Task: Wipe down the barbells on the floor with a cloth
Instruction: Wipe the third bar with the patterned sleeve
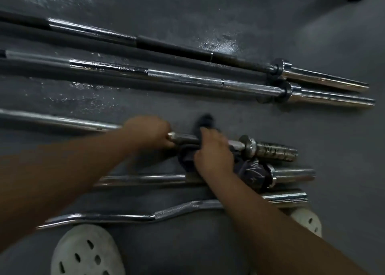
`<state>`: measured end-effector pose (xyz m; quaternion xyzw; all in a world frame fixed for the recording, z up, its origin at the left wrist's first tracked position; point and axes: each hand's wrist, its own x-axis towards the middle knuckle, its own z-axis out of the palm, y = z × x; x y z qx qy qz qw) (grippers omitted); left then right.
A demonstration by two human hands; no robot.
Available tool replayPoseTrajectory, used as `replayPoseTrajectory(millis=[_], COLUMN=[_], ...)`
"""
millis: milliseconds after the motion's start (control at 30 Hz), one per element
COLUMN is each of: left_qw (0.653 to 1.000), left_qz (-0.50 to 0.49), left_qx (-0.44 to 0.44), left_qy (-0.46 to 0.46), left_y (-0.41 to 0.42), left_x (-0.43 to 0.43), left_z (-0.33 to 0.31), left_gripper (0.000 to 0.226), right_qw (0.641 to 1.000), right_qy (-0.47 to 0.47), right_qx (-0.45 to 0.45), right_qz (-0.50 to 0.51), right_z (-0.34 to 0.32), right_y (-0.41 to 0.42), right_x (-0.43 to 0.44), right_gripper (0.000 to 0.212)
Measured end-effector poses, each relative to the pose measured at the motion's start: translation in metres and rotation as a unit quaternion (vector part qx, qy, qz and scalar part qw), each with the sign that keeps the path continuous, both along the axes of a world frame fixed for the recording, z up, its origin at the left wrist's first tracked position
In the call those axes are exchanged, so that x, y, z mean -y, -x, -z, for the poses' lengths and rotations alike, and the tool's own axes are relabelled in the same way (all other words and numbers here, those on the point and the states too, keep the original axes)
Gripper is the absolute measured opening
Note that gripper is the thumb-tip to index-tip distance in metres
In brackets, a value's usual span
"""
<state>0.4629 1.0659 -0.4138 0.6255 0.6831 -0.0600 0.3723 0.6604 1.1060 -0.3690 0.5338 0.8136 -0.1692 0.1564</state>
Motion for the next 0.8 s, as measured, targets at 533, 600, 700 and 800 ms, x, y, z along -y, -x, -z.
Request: replayPoseTrajectory(millis=[533,600,700,800], left_qw=[0.986,0.963,0.98,0.988], left_qz=[0.058,0.054,0.06,-0.011], left_qx=[-0.133,-0.174,-0.147,0.063], left_qy=[-0.087,-0.201,-0.119,0.143], left_y=[0.002,-0.02,-0.017,0.003], left_x=[-0.003,0.034,0.023,-0.021], left_z=[-0.019,-0.017,-0.01,-0.013], left_gripper=[0.06,0.053,0.039,0.033], right_qw=[0.999,0.998,0.998,0.989], right_qy=[0.028,-0.044,-0.038,0.06], right_qx=[-0.036,0.011,-0.041,-0.081], right_qz=[-0.026,0.052,0.035,-0.112], right_z=[-0.001,-0.001,0.006,0.002], right_y=[-0.026,-0.048,-0.01,0.02], right_x=[-0.016,-0.012,0.015,0.027], right_gripper=[0.066,0.066,0.07,0.082])
